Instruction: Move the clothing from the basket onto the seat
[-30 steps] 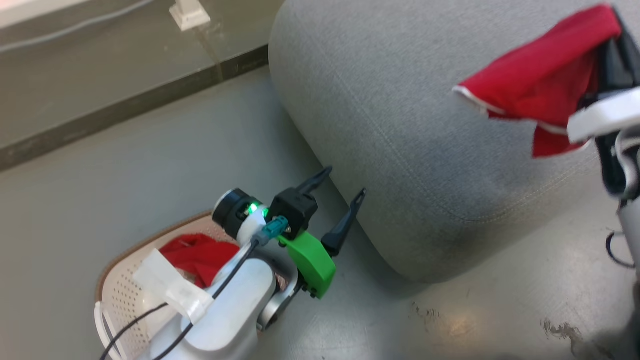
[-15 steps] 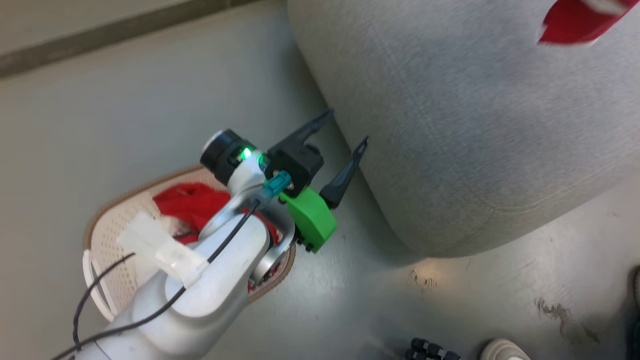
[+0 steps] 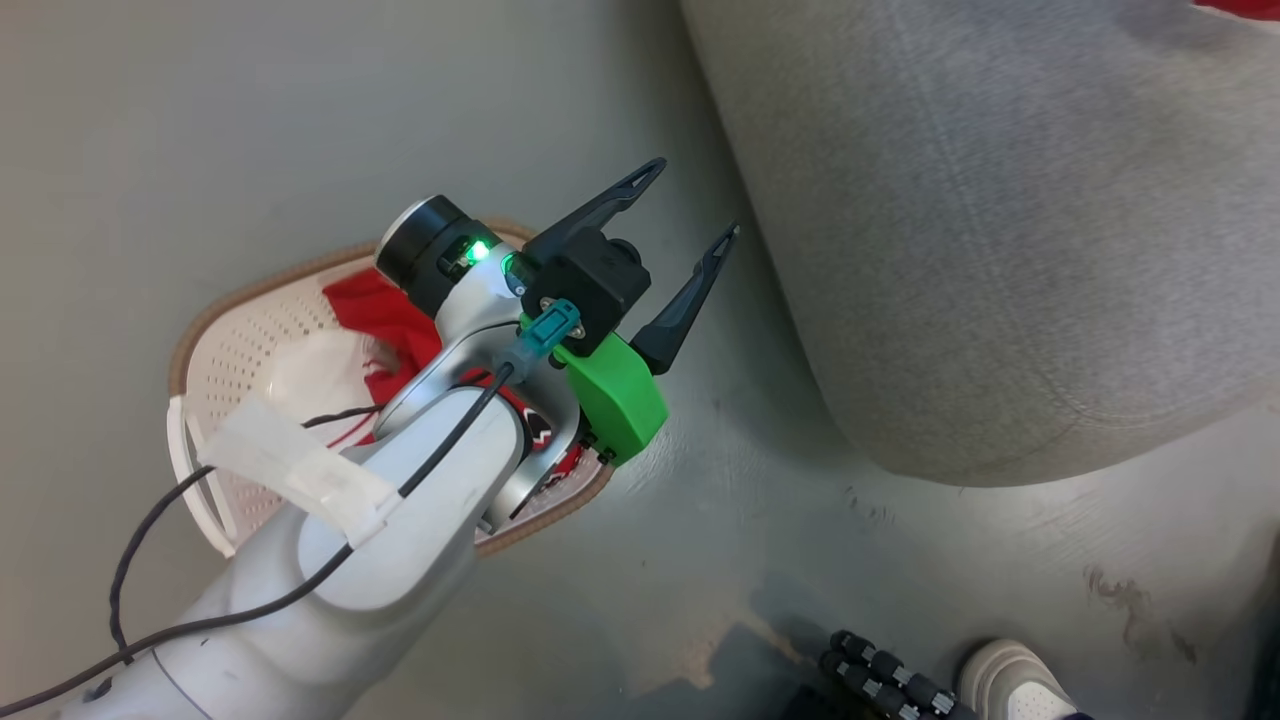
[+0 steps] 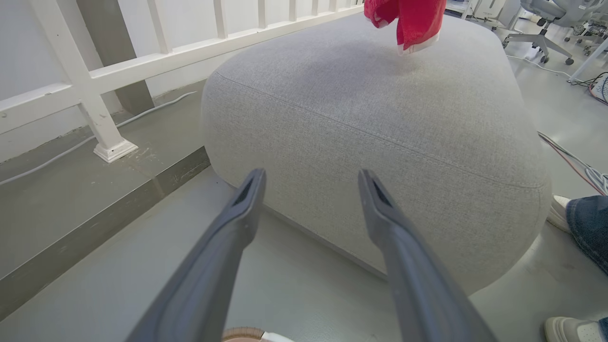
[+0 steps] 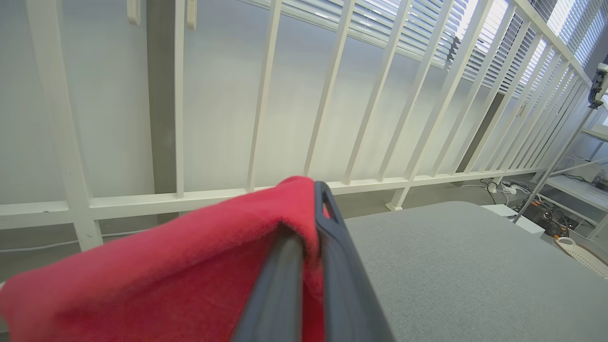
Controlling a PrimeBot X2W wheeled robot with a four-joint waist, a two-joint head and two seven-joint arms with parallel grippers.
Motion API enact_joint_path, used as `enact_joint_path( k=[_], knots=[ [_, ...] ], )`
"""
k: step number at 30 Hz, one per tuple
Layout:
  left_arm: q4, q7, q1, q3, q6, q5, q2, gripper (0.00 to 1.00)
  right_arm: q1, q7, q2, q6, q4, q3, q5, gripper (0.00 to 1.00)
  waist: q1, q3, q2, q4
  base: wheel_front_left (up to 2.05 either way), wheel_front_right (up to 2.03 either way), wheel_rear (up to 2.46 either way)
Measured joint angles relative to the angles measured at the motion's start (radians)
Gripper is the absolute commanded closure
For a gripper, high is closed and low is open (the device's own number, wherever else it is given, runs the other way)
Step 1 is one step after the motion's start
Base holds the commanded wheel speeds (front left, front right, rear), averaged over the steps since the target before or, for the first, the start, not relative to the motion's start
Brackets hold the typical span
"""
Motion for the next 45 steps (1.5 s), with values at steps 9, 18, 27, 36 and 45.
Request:
enact_joint_path(
  k=[9, 18, 27, 36, 45],
  knots=[
    [-0.031, 0.026, -0.004, -0.004, 0.001, 0.025, 0.027, 0.00, 0.008, -0.039, 0.137, -0.001, 0.127, 0.009, 0.029, 1.00, 0.0000, 0.059, 0.0000, 0.009, 0.00, 0.00, 0.00],
    [-0.046, 0.043, -0.004, -0.012, 0.001, 0.025, 0.038, 0.00, 0.059, -0.058, 0.202, -0.001, 0.222, 0.015, 0.039, 1.00, 0.0000, 0.070, 0.0000, 0.001, 0.00, 0.00, 0.00],
    [-0.068, 0.053, -0.004, -0.009, 0.001, 0.025, 0.055, 0.00, 0.061, -0.069, 0.219, 0.002, 0.285, 0.015, 0.044, 0.10, -0.0001, 0.076, 0.0000, -0.006, 0.00, 0.00, 0.00],
    [-0.073, 0.050, -0.001, 0.017, 0.019, 0.021, 0.077, 0.00, 0.096, -0.078, 0.253, 0.023, 0.311, 0.027, 0.042, 0.00, -0.0001, 0.068, 0.0000, -0.032, 0.00, 0.00, 0.00],
    [-0.076, 0.038, 0.014, 0.041, 0.032, 0.011, 0.086, 0.00, 0.146, -0.078, 0.259, 0.039, 0.222, 0.025, 0.009, 0.00, -0.0002, 0.045, 0.0000, -0.081, 0.00, 0.00, 0.00]
  ],
)
